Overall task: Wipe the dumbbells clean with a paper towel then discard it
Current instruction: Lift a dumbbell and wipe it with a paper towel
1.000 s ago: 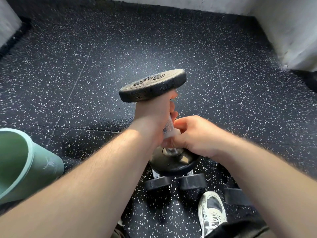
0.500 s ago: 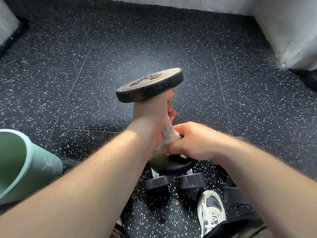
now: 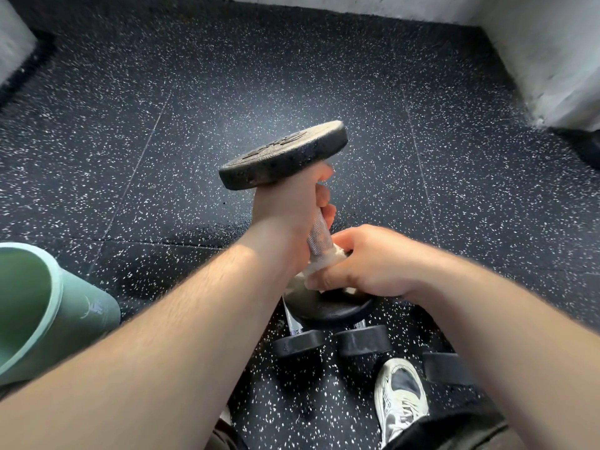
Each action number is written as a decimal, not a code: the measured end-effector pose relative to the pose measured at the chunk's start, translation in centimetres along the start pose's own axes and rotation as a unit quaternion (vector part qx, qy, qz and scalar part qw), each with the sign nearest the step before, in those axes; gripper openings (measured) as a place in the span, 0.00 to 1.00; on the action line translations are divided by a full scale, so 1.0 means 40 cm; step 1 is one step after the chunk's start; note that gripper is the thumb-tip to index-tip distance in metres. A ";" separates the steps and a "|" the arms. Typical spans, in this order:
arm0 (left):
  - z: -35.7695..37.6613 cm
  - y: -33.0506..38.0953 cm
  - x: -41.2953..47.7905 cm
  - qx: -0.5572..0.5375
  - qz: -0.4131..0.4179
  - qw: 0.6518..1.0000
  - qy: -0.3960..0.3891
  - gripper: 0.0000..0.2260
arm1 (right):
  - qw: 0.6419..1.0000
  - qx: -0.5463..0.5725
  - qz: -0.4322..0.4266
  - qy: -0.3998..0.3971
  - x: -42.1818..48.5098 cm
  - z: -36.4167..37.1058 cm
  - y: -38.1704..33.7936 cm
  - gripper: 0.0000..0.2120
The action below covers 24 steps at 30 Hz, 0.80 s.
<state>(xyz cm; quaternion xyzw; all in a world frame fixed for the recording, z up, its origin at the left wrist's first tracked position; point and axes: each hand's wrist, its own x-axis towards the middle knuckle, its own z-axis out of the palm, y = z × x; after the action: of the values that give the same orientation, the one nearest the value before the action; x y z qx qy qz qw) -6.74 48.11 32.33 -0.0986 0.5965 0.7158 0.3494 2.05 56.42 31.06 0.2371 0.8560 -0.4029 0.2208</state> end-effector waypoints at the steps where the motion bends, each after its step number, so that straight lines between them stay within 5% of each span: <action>1: 0.000 0.000 -0.002 -0.006 -0.005 1.000 -0.016 0.12 | 1.000 -0.003 0.001 -0.003 -0.004 -0.004 -0.002 0.12; 9: 0.003 -0.011 -0.019 0.024 -0.008 0.992 -0.121 0.10 | 0.999 -0.040 0.004 -0.014 -0.021 -0.018 -0.013 0.13; 17: 0.003 -0.019 -0.003 0.023 0.004 0.996 -0.087 0.12 | 0.997 -0.028 -0.005 0.070 -0.012 0.001 -0.012 0.14; 24: -0.012 -0.022 0.004 0.195 0.055 0.977 -0.072 0.14 | 0.994 -0.038 -0.031 0.096 -0.009 0.013 -0.003 0.13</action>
<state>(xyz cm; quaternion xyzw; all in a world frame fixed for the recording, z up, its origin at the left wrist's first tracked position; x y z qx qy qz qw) -6.44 47.77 31.44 0.0563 0.7026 0.6088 0.3641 2.37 55.84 31.03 0.2395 0.8946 -0.3526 0.1343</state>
